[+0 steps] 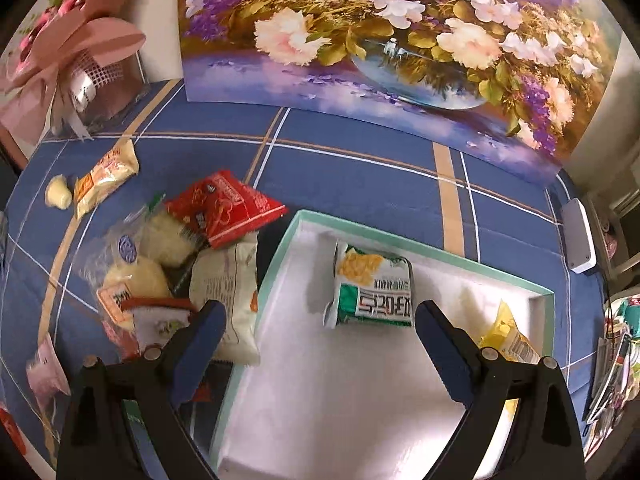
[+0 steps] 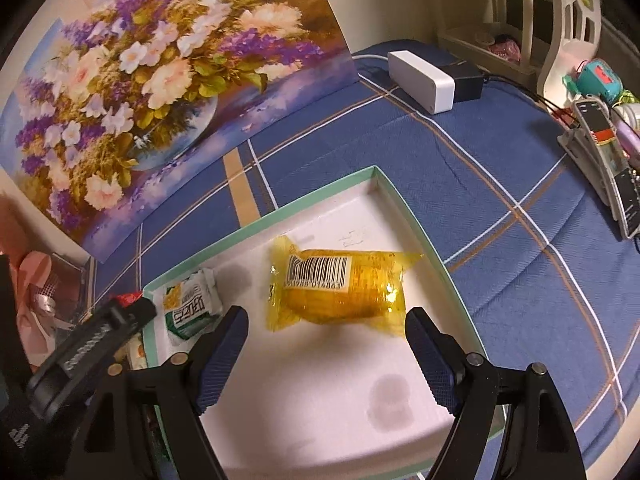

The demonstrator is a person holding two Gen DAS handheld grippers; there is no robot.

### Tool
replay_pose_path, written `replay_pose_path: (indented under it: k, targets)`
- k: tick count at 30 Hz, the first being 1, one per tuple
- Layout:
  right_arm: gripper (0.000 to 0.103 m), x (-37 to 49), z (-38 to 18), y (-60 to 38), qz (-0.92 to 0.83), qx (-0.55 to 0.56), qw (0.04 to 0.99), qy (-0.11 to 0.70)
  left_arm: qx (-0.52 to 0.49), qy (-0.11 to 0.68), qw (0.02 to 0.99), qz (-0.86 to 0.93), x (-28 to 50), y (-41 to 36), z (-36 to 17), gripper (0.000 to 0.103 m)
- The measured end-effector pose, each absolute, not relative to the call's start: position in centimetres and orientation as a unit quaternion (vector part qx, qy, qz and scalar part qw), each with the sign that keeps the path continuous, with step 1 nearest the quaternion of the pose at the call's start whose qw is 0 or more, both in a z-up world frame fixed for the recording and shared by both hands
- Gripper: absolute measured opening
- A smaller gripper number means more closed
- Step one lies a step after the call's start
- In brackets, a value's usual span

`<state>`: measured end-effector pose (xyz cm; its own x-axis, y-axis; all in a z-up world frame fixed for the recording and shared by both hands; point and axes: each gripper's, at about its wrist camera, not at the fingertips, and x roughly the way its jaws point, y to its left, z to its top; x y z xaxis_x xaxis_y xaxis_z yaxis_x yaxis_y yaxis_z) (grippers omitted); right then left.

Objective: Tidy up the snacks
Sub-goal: 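Move left tool to pink bread while right tool moves to green packet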

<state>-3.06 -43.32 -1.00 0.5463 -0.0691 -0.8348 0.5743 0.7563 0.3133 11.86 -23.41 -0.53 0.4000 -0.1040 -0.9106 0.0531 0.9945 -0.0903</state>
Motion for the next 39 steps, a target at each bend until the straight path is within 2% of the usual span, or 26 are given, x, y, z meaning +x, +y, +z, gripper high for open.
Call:
replay_pose_path:
  k: [9, 18, 34, 39]
  targets:
    - [0.083, -4.6, -0.1, -41.1, -0.192, 0.262, 0.834, 0.446, 0.013, 0.532, 0.847, -0.008, 9.2, -20.0, 2.4, 0.096]
    - [0.083, -5.9, 2.1, -35.6, -0.157, 0.213, 0.857, 0.442, 0.034, 0.518, 0.854, 0.03, 6.9, -13.2, 4.2, 0.096]
    - [0.083, -4.8, 3.7, -24.6, -0.053, 0.138, 0.879, 0.453, -0.029, 0.517, 0.846, 0.124, 4.5, 0.9, 4.3, 0.096]
    - [0.083, -3.9, 2.8, -22.3, -0.022, 0.146, 0.87, 0.47, -0.067, 0.523, 0.839, 0.138, 4.2, 4.3, 3.5, 0.096]
